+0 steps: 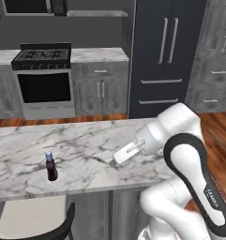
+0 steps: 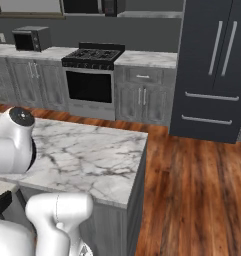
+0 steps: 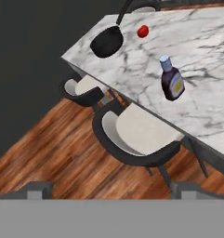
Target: Move the mayonnaise and condiment bottle from the cabinet to the dining counter.
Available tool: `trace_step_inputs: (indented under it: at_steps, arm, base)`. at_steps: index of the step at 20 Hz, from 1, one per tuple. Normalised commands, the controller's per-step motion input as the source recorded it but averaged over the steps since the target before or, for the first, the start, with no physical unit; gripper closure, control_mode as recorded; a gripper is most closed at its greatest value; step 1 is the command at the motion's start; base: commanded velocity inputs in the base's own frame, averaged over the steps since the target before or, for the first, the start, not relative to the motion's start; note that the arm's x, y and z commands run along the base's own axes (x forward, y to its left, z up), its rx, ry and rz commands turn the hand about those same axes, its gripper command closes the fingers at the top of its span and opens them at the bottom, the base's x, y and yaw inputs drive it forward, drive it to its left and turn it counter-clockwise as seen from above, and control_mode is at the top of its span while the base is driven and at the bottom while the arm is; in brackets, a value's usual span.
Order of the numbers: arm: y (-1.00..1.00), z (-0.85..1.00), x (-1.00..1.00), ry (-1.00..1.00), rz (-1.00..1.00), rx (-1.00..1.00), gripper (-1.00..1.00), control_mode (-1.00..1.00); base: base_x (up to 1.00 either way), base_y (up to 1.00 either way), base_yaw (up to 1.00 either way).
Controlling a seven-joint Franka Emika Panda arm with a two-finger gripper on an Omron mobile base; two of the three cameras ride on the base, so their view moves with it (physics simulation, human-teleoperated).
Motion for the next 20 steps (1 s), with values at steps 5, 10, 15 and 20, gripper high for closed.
trace_step_inputs:
  at_steps: [5,10,15,20]
  arm:
    - [-0.25,-0.06,-0.47,0.11,-0.26,-0.44,-1.0,-1.0]
    - [-0.4,-0.01,-0.46,0.0,-0.2,-0.4,-1.0,-1.0]
    - [-0.55,0.0,-0.28,0.0,-0.11,-0.29,-1.0,-1.0]
    - [-0.6,0.0,-0.07,-0.02,-0.01,-0.23,-1.0,-1.0]
  base:
    - [0.0,0.0,0.0]
    - [0.0,0.0,0.0]
    - [0.0,0.0,0.0]
    - [0.0,0.0,0.0]
